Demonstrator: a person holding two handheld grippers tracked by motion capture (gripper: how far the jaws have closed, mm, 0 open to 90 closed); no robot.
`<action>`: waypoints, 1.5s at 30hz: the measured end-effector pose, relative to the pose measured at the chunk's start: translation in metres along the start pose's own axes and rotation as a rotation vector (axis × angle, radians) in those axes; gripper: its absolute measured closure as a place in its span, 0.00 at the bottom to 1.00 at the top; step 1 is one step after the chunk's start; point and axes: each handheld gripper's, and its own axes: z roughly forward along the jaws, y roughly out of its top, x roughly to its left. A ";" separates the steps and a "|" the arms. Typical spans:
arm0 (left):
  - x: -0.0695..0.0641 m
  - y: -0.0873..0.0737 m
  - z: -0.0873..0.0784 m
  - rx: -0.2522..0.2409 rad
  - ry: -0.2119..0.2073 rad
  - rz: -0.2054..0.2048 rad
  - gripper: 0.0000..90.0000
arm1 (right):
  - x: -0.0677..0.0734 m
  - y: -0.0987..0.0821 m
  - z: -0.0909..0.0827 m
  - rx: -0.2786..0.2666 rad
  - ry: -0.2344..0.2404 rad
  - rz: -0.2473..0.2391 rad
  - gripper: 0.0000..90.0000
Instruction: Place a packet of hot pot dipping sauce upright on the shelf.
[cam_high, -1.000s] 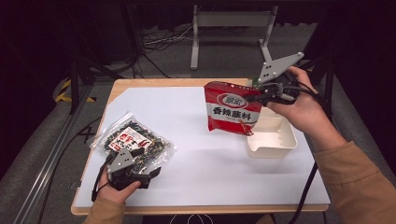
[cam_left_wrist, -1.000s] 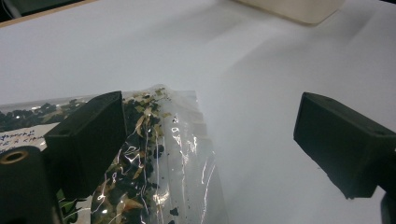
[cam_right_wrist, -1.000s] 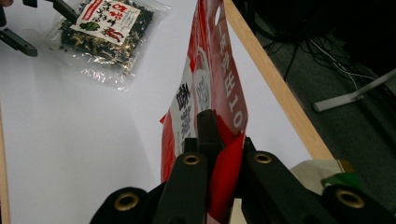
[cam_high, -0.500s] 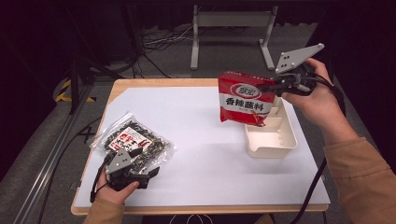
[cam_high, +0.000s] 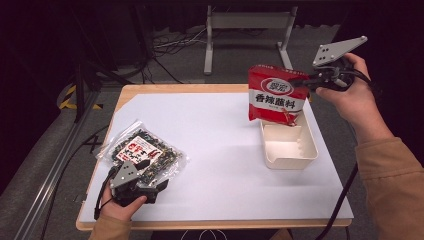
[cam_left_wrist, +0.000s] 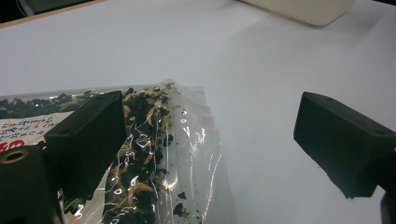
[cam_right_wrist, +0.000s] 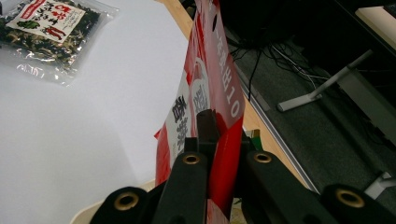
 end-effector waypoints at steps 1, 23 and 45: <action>0.000 0.000 0.000 -0.001 0.000 -0.001 0.11 | -0.002 -0.002 0.000 -0.002 -0.004 -0.001 0.99; 0.001 0.001 0.002 0.000 -0.003 0.000 0.11 | -0.034 -0.039 0.007 -0.054 0.000 -0.011 0.99; 0.003 0.000 0.002 0.005 0.000 0.002 0.11 | -0.038 -0.054 0.034 0.007 0.011 -0.026 0.99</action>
